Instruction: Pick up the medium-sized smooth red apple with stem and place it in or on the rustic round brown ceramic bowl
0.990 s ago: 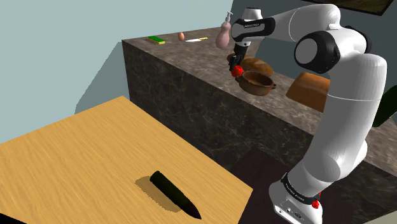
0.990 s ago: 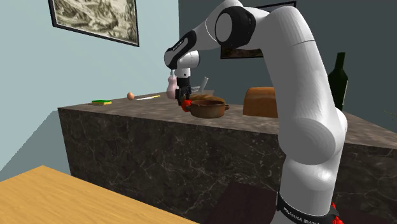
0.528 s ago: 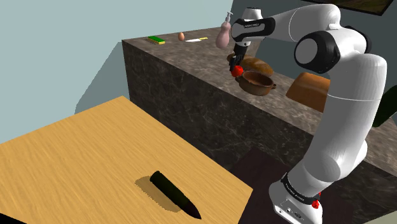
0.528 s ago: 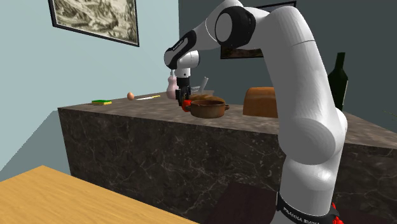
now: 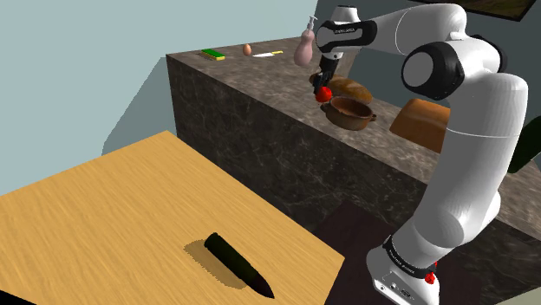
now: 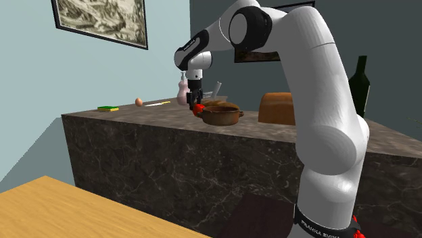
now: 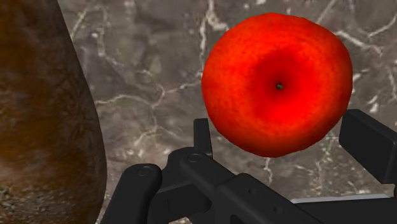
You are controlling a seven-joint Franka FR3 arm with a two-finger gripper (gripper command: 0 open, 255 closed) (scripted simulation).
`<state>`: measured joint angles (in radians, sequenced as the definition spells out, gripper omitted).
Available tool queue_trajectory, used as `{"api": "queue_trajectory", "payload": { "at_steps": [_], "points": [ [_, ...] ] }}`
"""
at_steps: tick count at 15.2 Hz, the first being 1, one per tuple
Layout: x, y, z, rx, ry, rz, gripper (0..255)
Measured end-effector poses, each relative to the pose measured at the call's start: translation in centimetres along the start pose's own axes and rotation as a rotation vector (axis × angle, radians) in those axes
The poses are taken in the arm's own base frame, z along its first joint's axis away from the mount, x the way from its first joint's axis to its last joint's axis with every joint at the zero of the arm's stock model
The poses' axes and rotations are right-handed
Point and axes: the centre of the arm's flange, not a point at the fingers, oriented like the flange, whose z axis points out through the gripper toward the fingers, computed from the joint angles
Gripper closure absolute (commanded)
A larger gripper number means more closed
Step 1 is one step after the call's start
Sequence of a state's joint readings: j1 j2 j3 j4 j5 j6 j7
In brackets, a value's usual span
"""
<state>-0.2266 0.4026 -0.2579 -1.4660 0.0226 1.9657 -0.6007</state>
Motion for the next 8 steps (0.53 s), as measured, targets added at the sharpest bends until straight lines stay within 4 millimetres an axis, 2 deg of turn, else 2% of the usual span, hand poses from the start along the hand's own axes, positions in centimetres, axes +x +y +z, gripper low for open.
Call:
{"api": "queue_trajectory", "payload": {
  "at_steps": [8],
  "points": [
    [0.3,0.5,-4.3,0.000,0.000,0.000,255]
  ]
}}
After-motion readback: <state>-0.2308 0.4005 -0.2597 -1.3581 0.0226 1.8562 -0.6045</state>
